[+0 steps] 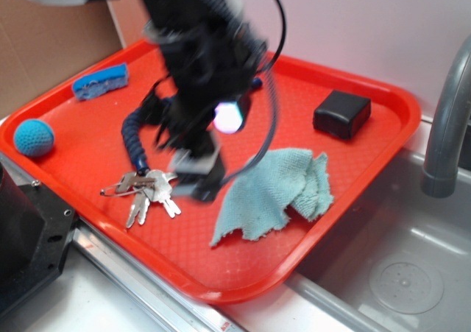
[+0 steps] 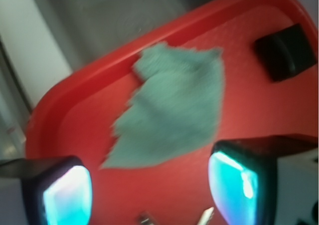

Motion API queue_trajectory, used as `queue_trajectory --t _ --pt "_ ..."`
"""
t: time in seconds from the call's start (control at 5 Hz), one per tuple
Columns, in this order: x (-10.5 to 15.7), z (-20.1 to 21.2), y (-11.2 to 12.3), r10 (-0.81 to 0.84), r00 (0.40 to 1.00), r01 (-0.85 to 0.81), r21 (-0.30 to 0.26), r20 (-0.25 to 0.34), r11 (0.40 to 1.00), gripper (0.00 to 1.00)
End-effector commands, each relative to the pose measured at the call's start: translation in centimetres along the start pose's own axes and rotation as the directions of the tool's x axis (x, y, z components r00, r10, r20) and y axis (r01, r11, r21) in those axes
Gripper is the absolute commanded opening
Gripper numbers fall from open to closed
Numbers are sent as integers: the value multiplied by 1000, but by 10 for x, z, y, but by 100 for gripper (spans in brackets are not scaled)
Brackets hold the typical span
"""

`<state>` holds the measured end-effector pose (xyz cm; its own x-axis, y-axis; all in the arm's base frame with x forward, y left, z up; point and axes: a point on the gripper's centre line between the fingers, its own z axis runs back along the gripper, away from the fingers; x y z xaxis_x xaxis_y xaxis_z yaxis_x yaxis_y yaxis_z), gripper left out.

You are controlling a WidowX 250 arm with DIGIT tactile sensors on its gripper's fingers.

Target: Grab the blue cloth.

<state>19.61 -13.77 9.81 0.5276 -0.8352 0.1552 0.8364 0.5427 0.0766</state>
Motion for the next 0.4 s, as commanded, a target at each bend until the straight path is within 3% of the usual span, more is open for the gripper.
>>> queue_trajectory --t 0.0,0.2 --pt "12 -42 19 2 999 -5 -67 -41 998 100" --pt "19 -59 14 -81 994 72 -122 -67 990 100"
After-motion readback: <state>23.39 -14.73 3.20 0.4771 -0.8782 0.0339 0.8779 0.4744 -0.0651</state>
